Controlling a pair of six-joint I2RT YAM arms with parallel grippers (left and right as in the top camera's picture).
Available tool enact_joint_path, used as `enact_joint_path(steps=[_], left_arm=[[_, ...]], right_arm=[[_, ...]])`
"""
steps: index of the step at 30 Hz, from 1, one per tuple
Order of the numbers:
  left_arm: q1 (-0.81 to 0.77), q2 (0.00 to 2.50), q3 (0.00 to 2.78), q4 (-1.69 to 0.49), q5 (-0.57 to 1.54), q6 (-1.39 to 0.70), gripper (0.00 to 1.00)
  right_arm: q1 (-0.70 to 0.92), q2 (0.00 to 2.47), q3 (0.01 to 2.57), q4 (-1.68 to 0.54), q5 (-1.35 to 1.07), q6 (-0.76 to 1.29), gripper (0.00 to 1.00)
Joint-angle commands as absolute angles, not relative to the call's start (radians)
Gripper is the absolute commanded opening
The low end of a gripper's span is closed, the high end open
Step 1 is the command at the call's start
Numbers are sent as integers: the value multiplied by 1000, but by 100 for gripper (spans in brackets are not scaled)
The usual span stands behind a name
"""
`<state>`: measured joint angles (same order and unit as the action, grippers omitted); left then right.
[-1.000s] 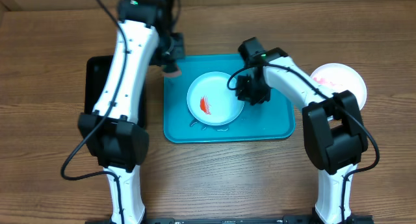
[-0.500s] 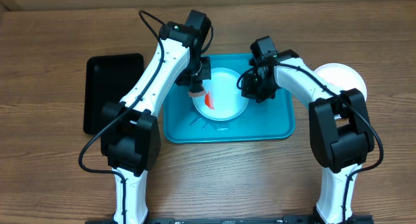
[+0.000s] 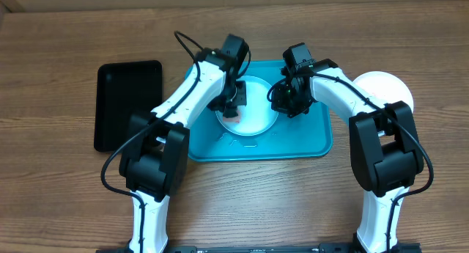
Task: Clean dirty plates on tray and stack at the side
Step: 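Bring the sponge in the left gripper down onto the second plate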
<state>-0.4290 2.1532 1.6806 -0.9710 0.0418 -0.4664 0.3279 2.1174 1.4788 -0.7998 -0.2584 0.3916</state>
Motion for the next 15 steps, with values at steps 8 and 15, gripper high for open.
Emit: enact_joint_path(steps=[8, 15], left_arm=[[-466, 2126, 1482, -785, 152, -430, 4], [-485, 2126, 1482, -748, 387, -268, 4]], right_arm=[[347, 2121, 1445, -809, -249, 396, 4], [347, 2121, 1445, -810, -249, 396, 4]])
